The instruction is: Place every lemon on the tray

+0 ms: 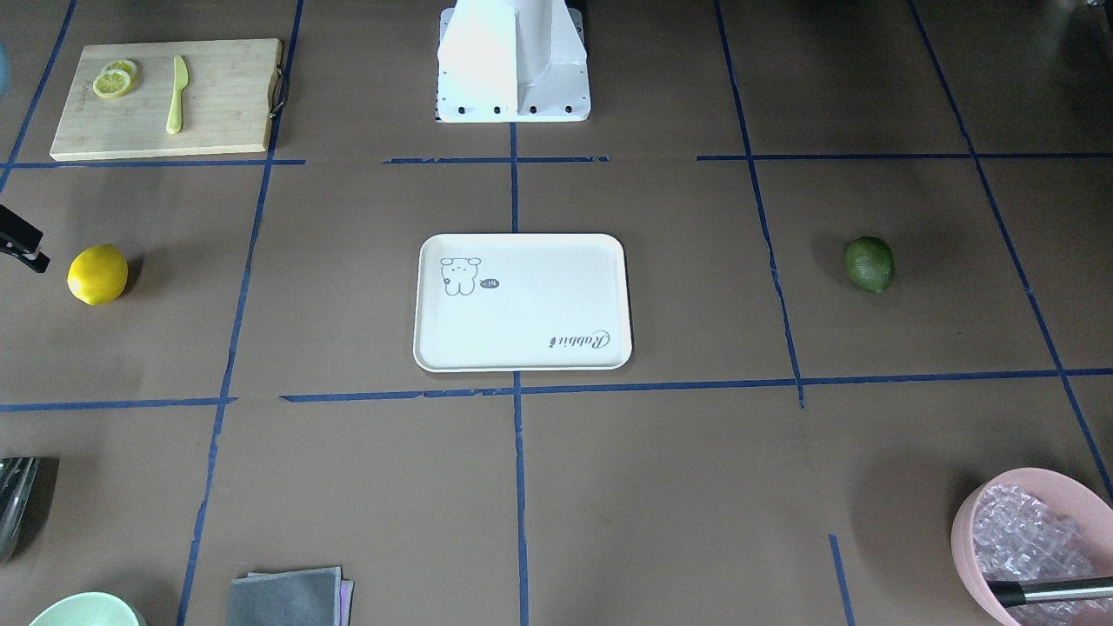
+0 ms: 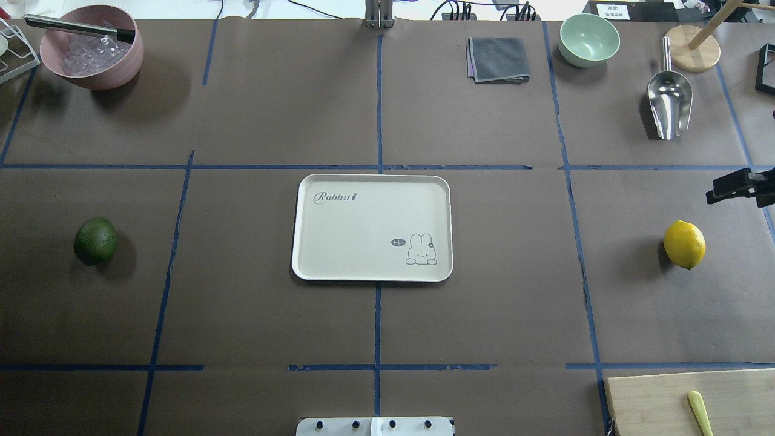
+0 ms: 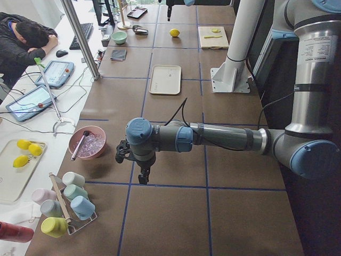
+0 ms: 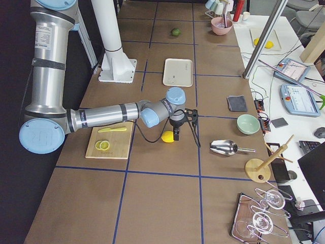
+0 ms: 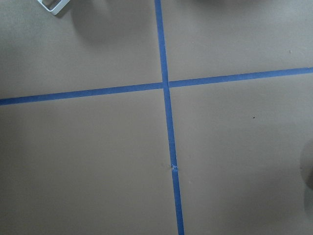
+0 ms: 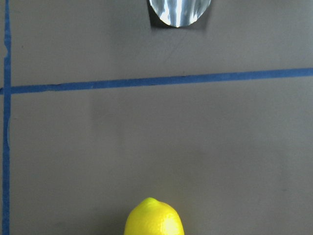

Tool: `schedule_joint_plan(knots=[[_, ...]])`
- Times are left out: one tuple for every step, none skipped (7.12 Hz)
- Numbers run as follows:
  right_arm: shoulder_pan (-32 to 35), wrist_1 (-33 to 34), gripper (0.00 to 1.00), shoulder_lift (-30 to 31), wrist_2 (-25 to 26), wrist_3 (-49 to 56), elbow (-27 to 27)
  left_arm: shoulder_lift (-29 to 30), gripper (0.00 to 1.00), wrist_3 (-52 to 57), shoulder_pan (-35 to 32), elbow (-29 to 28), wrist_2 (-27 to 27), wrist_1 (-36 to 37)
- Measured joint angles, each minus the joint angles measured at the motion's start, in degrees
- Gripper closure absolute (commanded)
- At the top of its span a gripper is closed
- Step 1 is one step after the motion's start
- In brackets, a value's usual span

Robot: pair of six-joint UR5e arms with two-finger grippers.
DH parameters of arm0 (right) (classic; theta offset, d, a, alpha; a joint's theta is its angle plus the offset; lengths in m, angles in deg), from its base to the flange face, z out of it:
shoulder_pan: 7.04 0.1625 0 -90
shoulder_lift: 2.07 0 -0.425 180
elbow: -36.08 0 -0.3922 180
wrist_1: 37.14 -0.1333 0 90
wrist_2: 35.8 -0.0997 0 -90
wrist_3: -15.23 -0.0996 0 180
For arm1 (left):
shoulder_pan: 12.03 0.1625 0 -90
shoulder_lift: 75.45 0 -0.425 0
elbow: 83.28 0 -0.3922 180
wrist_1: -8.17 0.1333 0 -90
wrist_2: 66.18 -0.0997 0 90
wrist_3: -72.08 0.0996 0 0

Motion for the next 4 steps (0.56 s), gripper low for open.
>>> schedule_joint_plan(knots=[[-3.39,-2.79,0.00,1.24,1.97,-2.68,-0.05,0.05,0.00,-0.03,0.01,0.02,0.03,-0.02],[-6.14,-3.95,0.00,1.79,3.44,-3.81,-0.38,0.09,0.00,-0.07,0.02,0.04,0.03,-0.03],[-8.74,-4.38,0.00,1.74,4.84,-4.23,-1.45,0.11,0.00,-0.08,0.02,0.10,0.03,-0.03],[-10.29,-4.53,0.00,1.54,5.72,-4.28,-2.76,0.13,0.00,-0.05,0.02,0.14,0.07,-0.03]])
